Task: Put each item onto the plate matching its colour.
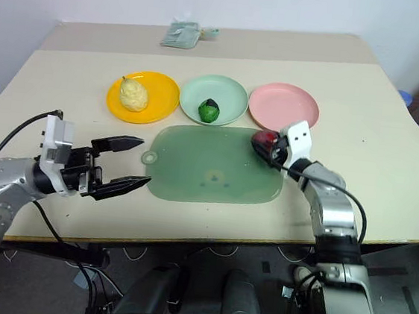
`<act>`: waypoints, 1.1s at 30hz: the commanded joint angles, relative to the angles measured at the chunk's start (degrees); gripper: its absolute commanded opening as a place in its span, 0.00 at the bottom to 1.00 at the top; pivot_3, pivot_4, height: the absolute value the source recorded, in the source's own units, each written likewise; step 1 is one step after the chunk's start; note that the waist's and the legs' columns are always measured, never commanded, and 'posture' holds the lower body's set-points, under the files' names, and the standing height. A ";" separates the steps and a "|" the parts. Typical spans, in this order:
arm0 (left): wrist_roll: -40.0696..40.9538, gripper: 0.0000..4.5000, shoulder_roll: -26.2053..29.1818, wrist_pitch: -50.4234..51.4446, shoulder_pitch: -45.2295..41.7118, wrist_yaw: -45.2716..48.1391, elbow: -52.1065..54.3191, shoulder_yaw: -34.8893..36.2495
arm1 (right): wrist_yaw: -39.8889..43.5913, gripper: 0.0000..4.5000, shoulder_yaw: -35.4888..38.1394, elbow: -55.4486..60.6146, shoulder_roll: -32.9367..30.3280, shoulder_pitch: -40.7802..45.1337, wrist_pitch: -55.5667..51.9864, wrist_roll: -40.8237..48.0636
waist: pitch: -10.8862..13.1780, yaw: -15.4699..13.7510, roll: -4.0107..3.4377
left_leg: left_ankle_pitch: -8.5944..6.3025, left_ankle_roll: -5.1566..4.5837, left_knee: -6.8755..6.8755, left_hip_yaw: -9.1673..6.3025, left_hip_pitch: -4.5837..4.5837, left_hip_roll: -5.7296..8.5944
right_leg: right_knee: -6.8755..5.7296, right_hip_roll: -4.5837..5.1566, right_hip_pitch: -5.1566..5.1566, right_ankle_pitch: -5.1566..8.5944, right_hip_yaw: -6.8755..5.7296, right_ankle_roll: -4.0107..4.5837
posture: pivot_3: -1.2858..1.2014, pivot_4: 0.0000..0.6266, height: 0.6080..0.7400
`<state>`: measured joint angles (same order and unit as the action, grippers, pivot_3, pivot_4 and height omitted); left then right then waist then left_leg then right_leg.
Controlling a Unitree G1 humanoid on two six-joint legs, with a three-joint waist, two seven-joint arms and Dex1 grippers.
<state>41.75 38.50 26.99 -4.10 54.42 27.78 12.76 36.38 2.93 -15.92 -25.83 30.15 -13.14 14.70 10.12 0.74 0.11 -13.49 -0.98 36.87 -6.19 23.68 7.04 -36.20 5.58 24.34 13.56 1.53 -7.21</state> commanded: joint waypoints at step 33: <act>-15.71 1.00 -7.83 -3.14 2.85 -26.64 3.68 -2.13 | 7.30 0.99 6.71 -21.10 -2.11 15.94 17.36 -2.02 | 0.00 -0.31 0.02 | 0.22 0.35 -0.17 -0.04 0.00 0.02 | 0.09 -0.02 0.00 0.00 -0.01 0.01 | 0.52 0.24 1.00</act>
<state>27.06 30.48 26.45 -1.02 27.05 31.88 9.94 40.90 9.51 -47.07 -26.37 49.26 7.33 10.08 10.12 0.42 0.13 -13.29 -0.63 36.71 -6.25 23.68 7.06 -36.12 5.56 24.34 13.56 1.51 -7.19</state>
